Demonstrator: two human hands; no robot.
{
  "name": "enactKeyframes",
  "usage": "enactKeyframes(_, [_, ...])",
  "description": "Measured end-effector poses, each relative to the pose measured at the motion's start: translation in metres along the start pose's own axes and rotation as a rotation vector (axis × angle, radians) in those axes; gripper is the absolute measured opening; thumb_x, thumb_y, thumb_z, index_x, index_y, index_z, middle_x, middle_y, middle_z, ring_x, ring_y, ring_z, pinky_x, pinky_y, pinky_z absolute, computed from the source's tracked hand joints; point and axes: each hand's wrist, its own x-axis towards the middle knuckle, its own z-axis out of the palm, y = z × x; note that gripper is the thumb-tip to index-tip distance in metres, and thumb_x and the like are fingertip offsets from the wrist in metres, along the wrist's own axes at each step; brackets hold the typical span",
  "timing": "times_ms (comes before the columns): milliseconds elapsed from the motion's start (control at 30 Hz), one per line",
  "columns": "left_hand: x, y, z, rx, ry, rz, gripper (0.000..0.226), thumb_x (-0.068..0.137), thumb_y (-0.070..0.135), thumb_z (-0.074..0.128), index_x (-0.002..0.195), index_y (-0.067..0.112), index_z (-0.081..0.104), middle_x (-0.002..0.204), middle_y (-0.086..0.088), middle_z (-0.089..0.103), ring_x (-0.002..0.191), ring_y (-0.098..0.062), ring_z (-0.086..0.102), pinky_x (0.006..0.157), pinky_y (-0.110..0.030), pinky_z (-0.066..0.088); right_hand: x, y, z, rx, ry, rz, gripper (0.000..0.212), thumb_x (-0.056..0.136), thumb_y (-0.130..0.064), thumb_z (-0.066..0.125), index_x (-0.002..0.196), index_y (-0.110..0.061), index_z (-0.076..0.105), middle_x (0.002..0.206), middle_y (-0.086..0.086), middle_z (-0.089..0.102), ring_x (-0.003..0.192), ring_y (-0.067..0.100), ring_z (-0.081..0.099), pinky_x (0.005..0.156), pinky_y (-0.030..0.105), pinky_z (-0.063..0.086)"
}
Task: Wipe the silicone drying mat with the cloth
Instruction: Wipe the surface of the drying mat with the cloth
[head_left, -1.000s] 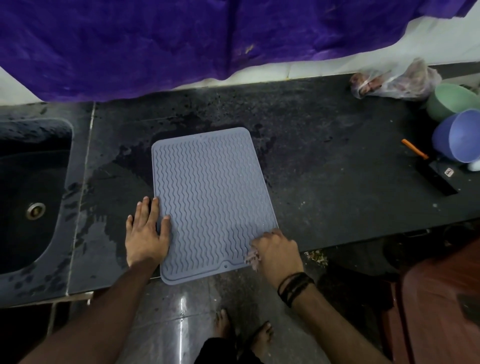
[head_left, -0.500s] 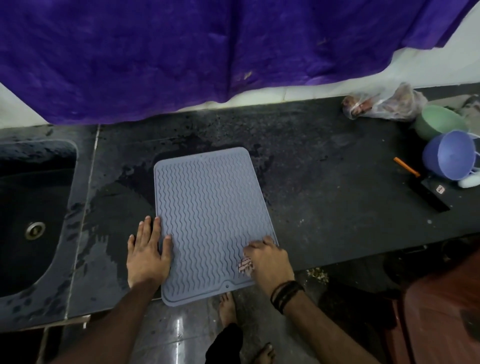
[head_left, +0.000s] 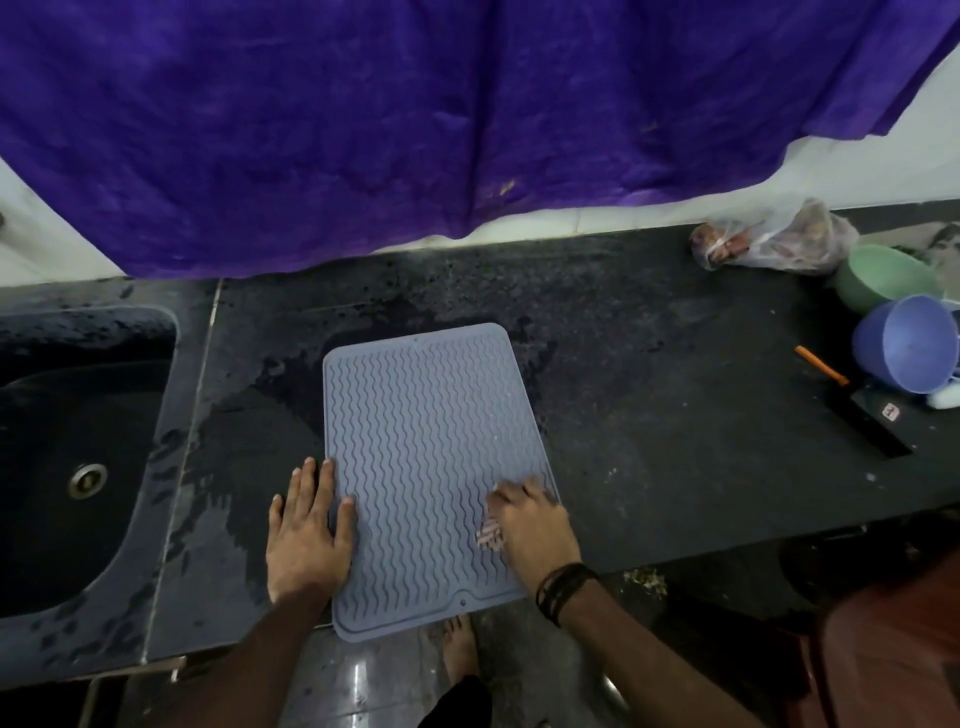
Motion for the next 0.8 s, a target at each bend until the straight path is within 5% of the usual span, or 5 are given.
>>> enactKeyframes(133, [-0.001, 0.003, -0.003, -0.014, 0.006, 0.009, 0.073, 0.096, 0.057, 0.016, 0.159, 0.020, 0.020, 0.166, -0.002, 0.018, 0.154, -0.018, 0.011, 0.125, -0.048, 0.006, 0.010, 0.004, -0.015, 0.021, 0.011, -0.001, 0.031, 0.083, -0.015, 0.067, 0.114, -0.018, 0.063, 0.119, 0.001, 0.061, 0.118, 0.022, 0.047, 0.088, 0.037, 0.050])
enactKeyframes(300, [0.020, 0.012, -0.011, 0.042, 0.068, 0.034, 0.071, 0.097, 0.053, 0.024, 0.152, 0.011, 0.040, 0.151, -0.016, 0.045, 0.142, -0.033, 0.040, 0.121, -0.055, 0.017, 0.059, 0.009, -0.036, 0.045, 0.069, 0.019, 0.038, 0.083, -0.007, 0.061, 0.120, -0.015, 0.059, 0.127, 0.003, 0.058, 0.123, 0.024, 0.044, 0.090, 0.037, 0.050])
enactKeyframes(500, [0.071, 0.010, -0.005, 0.043, -0.031, 0.049, 0.078, 0.093, 0.057, 0.004, 0.160, 0.018, 0.013, 0.167, -0.004, 0.012, 0.155, -0.021, 0.007, 0.125, -0.049, 0.003, 0.046, 0.011, -0.018, -0.005, 0.000, 0.006, 0.043, 0.088, -0.008, 0.053, 0.130, -0.014, 0.053, 0.140, 0.004, 0.047, 0.131, 0.028, 0.036, 0.098, 0.041, 0.045])
enactKeyframes(800, [0.072, 0.006, 0.005, -0.018, 0.025, 0.047, 0.068, 0.100, 0.052, 0.007, 0.160, 0.021, 0.012, 0.167, 0.000, 0.011, 0.154, -0.015, 0.003, 0.125, -0.047, 0.002, 0.078, 0.015, -0.039, 0.082, 0.058, 0.101, 0.038, 0.087, -0.010, 0.057, 0.125, -0.018, 0.057, 0.133, -0.001, 0.054, 0.127, 0.021, 0.042, 0.091, 0.037, 0.051])
